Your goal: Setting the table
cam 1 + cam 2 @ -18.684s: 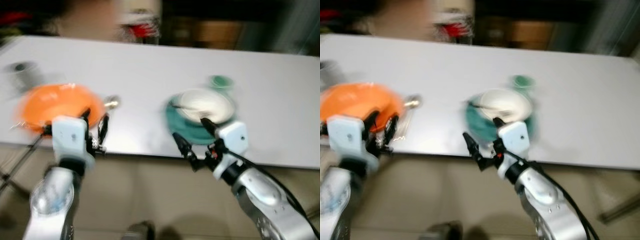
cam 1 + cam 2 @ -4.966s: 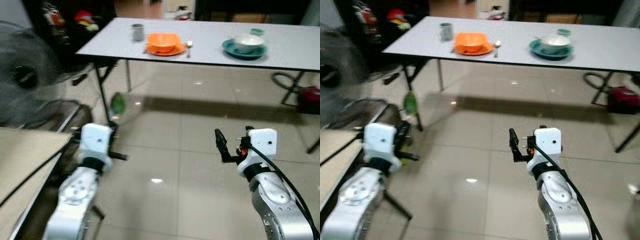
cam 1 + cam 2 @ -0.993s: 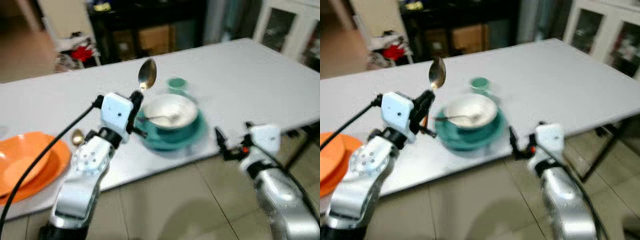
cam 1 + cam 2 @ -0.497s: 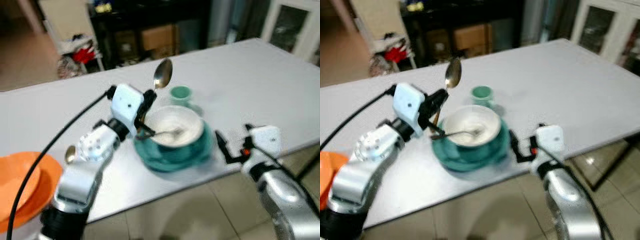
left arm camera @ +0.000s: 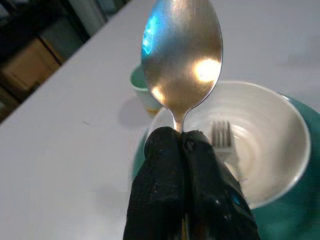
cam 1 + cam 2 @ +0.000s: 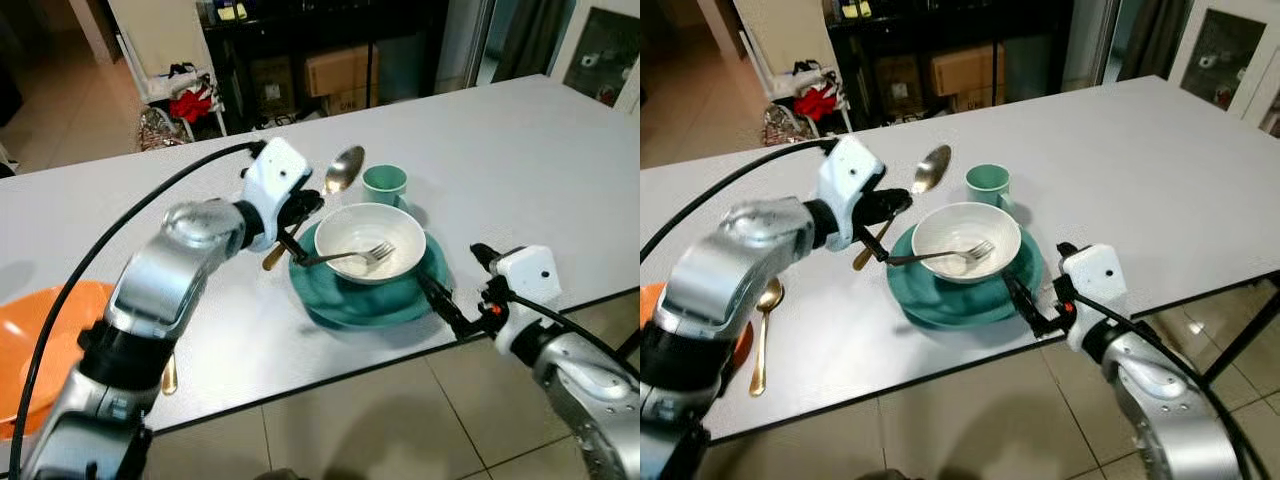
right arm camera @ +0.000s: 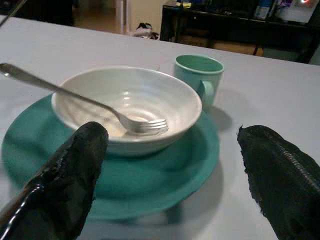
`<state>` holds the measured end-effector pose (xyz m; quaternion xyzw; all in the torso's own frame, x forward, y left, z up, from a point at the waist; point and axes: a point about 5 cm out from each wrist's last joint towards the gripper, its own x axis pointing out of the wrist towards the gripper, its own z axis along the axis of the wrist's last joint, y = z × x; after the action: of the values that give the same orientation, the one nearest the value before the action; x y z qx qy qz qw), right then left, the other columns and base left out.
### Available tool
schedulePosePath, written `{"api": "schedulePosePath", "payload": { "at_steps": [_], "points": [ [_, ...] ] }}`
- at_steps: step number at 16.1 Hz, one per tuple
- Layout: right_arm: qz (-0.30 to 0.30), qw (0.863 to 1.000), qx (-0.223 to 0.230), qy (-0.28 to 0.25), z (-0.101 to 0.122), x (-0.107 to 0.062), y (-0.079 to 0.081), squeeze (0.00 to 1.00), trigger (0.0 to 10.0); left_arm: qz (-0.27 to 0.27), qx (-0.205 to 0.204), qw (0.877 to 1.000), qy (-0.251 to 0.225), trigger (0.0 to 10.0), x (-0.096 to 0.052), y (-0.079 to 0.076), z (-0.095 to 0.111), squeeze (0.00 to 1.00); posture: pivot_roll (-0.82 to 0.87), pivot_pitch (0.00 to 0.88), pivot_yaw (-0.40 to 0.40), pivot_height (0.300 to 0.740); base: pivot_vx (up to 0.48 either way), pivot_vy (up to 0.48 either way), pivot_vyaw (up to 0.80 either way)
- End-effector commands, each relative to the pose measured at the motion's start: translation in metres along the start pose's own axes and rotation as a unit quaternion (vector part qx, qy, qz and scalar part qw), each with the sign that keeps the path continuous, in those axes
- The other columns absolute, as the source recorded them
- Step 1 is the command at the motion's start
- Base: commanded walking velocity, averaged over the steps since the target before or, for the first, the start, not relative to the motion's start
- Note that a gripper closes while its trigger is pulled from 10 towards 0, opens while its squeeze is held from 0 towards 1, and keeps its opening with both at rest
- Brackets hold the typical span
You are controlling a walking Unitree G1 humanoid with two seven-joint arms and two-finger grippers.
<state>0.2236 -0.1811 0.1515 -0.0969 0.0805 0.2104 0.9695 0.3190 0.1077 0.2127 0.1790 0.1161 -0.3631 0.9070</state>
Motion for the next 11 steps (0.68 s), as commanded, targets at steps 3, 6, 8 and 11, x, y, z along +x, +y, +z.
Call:
{"api": "schedulePosePath", "payload": {
  "at_steps": [3,6,8,11],
  "points": [
    [0.041,0.999,-0.005,0.000,0.006,-0.002,0.007,0.00,10.0,-0.010,0.003,0.999,0.038,10.0,0.006,0.005,0.006,0.00,-0.05,0.000,0.107,0.740,0.000,0.000,0.00],
    [0.071,0.997,-0.012,0.005,0.007,-0.003,0.014,0.00,10.0,-0.030,0.036,0.996,0.072,10.0,0.010,0.002,0.003,0.00,-0.05,0.000,0.109,0.740,0.000,0.000,0.00],
    [0.095,0.995,-0.013,0.012,0.006,-0.005,0.020,0.00,10.0,-0.070,0.049,0.994,0.073,10.0,0.011,-0.008,0.010,0.00,-0.04,0.000,0.112,0.740,0.000,0.000,0.00],
    [0.115,0.993,-0.010,0.016,0.005,-0.005,0.024,0.00,10.0,-0.111,0.065,0.986,0.104,10.0,0.014,-0.017,0.008,0.00,-0.04,0.000,0.109,0.740,0.000,0.000,0.00]
  ]
}}
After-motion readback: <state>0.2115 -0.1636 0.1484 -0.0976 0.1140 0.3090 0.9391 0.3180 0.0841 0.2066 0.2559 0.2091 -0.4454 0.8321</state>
